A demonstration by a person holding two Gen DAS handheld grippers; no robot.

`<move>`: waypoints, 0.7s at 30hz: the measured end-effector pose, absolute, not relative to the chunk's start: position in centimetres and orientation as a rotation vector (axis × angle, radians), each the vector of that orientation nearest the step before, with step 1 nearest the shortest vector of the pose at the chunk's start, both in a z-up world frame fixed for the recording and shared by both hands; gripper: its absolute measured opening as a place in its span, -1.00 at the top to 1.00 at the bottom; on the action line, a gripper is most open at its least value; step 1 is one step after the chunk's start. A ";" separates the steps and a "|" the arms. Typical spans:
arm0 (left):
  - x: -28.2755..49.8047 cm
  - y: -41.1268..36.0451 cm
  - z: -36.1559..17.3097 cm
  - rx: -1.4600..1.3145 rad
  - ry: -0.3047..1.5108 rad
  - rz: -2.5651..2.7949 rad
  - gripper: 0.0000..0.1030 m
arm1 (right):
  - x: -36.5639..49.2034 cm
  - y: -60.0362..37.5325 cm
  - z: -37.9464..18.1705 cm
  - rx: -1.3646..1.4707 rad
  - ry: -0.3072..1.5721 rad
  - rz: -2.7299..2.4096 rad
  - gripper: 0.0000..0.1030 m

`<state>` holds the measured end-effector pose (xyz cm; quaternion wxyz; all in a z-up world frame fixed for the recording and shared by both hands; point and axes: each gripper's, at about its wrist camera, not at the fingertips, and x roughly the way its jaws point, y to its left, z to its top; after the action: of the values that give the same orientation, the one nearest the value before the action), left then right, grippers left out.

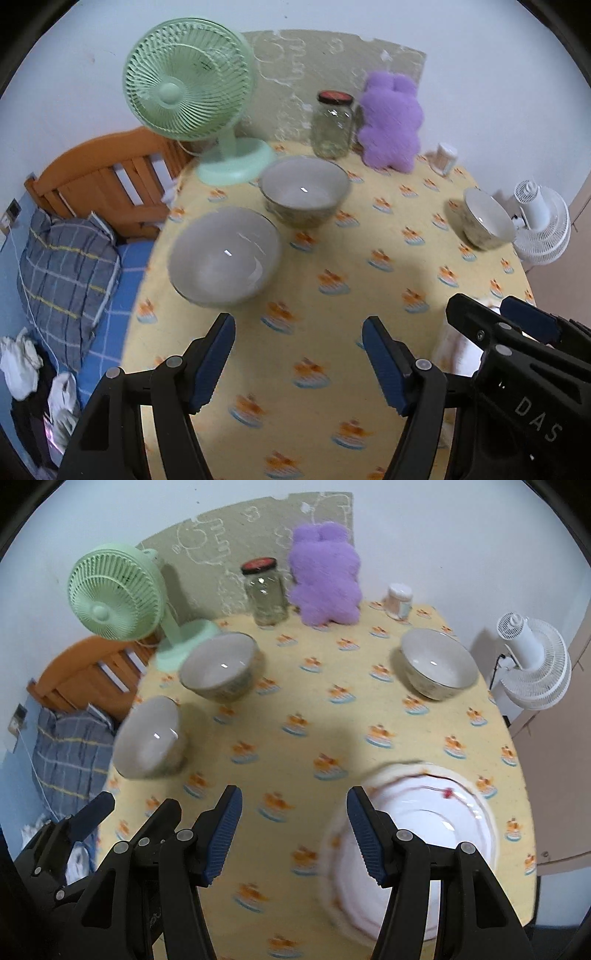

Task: Organize plates and bowls

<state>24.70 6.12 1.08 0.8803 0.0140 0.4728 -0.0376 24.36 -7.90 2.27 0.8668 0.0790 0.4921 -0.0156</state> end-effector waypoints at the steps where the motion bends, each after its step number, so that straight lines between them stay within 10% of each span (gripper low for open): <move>1: 25.1 6.8 1.2 0.038 0.977 -0.081 -0.41 | 24.6 -7.2 2.4 0.163 1.025 -0.035 -0.22; 21: 35.3 17.1 -3.0 0.141 0.990 -0.101 -0.15 | 33.8 4.2 -1.6 0.164 1.039 -0.070 -0.14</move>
<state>35.26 17.13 -2.95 0.8764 0.0677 0.4744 -0.0486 33.80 4.19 -1.59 0.8643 0.0784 0.4956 -0.0336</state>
